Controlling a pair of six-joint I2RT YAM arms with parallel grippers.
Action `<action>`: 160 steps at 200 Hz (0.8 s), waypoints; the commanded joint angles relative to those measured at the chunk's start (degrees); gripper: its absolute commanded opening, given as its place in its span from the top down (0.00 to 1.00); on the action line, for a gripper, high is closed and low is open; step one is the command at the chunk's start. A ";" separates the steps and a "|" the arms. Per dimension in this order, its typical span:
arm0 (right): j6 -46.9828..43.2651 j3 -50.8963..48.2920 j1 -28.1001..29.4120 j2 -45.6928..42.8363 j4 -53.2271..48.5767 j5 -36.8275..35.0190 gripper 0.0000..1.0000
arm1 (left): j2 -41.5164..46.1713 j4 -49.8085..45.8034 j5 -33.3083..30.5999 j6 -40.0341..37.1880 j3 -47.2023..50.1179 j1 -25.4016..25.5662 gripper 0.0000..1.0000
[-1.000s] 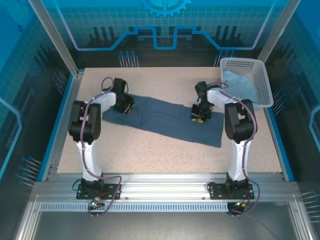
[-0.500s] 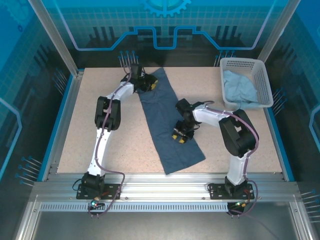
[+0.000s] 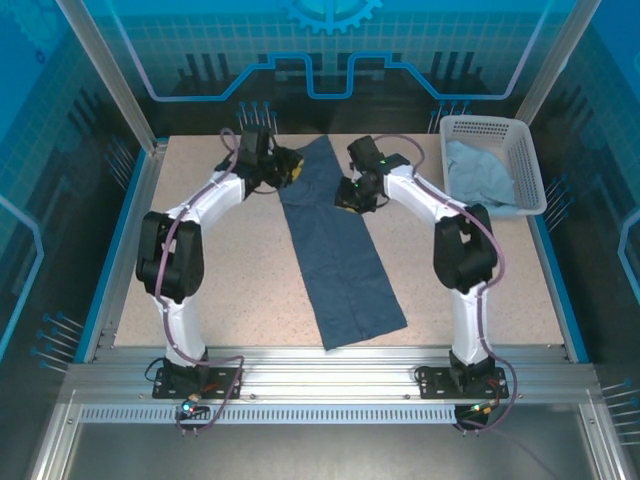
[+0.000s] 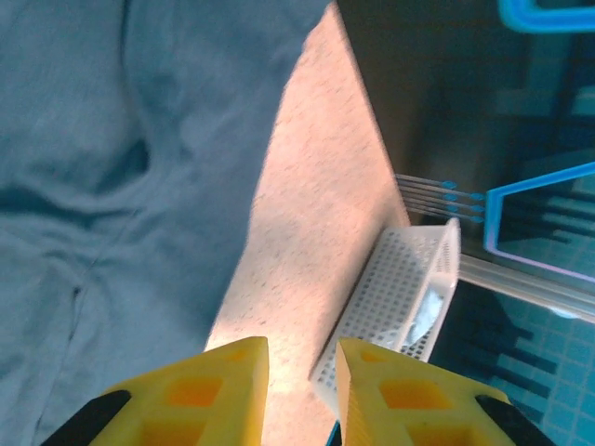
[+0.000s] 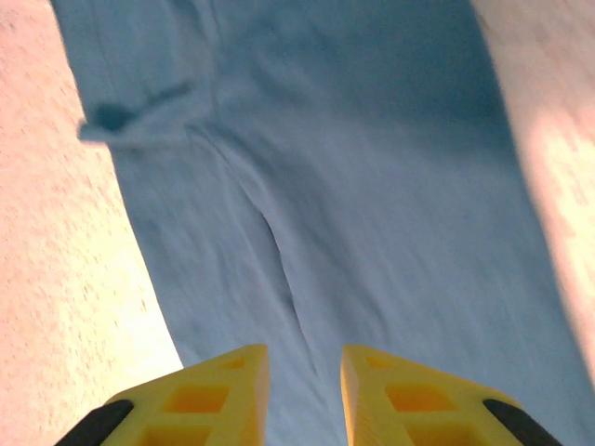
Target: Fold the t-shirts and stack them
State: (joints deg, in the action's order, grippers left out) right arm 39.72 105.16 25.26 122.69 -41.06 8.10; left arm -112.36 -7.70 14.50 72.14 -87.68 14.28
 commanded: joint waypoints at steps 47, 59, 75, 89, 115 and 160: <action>-6.76 21.20 -3.25 20.90 -5.65 5.06 0.74 | -13.40 0.04 -3.80 5.04 1.38 1.98 0.74; -5.09 21.57 -3.93 22.12 -6.91 4.25 0.74 | -15.47 -0.17 -3.34 4.64 0.25 1.95 0.75; -1.65 21.49 -5.27 23.09 -9.16 3.42 0.74 | -17.87 -2.13 -3.17 1.90 -2.64 1.81 0.74; 1.83 19.74 -6.55 22.49 -9.84 2.54 0.74 | -20.28 -4.12 -2.86 -0.74 -6.17 1.50 0.74; 6.66 14.15 -8.49 19.59 -6.12 2.92 0.73 | -26.39 -6.12 -0.06 -3.44 -14.97 1.10 0.74; 9.60 15.51 -10.07 20.58 -8.01 3.06 0.73 | -32.38 -8.47 0.75 -3.59 -25.39 0.94 0.74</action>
State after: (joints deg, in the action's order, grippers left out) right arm 46.19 121.56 16.47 142.10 -44.10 13.19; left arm -141.38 -11.20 15.53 70.30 -110.04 16.10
